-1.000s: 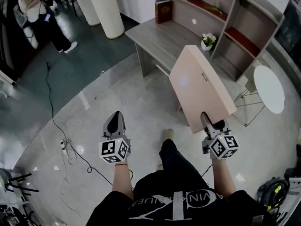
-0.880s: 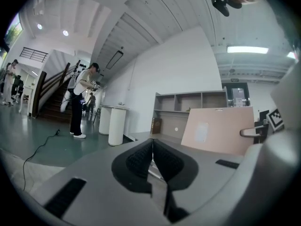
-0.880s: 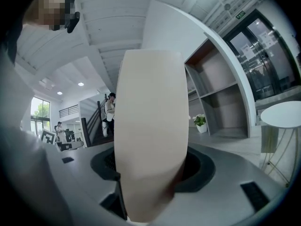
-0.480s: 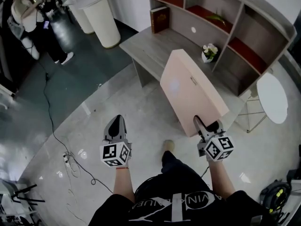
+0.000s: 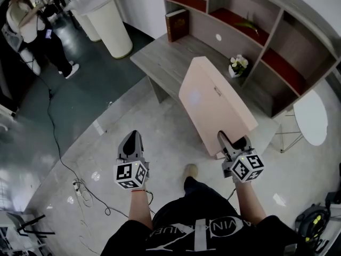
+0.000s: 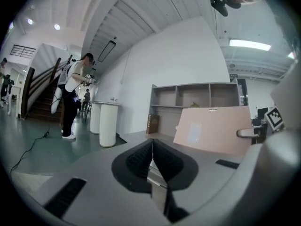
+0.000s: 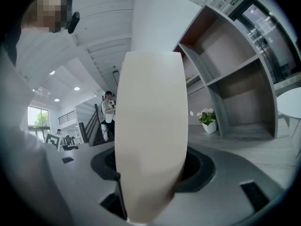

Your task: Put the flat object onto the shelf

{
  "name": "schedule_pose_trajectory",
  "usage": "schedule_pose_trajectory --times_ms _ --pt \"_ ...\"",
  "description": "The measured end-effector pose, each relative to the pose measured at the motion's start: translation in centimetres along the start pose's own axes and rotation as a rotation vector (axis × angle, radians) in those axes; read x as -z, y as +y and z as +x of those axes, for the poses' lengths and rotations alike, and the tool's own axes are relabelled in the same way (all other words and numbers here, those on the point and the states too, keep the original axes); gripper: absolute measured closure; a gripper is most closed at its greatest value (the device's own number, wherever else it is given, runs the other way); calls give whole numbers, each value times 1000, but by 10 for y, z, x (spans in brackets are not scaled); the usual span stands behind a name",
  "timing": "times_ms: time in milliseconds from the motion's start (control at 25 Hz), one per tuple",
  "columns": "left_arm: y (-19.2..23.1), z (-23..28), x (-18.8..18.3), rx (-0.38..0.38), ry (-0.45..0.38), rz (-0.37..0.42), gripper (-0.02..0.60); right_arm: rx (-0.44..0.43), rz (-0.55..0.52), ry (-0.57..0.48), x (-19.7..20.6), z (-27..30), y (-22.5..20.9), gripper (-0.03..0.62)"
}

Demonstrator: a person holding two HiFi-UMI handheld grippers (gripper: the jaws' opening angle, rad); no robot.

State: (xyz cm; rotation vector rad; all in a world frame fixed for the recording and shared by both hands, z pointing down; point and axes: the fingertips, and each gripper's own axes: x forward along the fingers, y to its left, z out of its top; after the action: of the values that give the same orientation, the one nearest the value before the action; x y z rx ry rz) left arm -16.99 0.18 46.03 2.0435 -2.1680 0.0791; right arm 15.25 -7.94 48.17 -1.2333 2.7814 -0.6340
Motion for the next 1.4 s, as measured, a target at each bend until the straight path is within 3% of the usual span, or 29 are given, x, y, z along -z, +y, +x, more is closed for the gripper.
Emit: schedule_pose_trajectory --times_ms 560,1000,1400 --pt "-7 97 -8 52 -23 -10 575 -21 16 5 -14 65 -30 306" --pt "-1 124 -28 47 -35 -2 575 -26 73 15 -13 87 -40 306" --pt "13 147 -13 52 11 -28 575 4 182 30 -7 111 -51 306"
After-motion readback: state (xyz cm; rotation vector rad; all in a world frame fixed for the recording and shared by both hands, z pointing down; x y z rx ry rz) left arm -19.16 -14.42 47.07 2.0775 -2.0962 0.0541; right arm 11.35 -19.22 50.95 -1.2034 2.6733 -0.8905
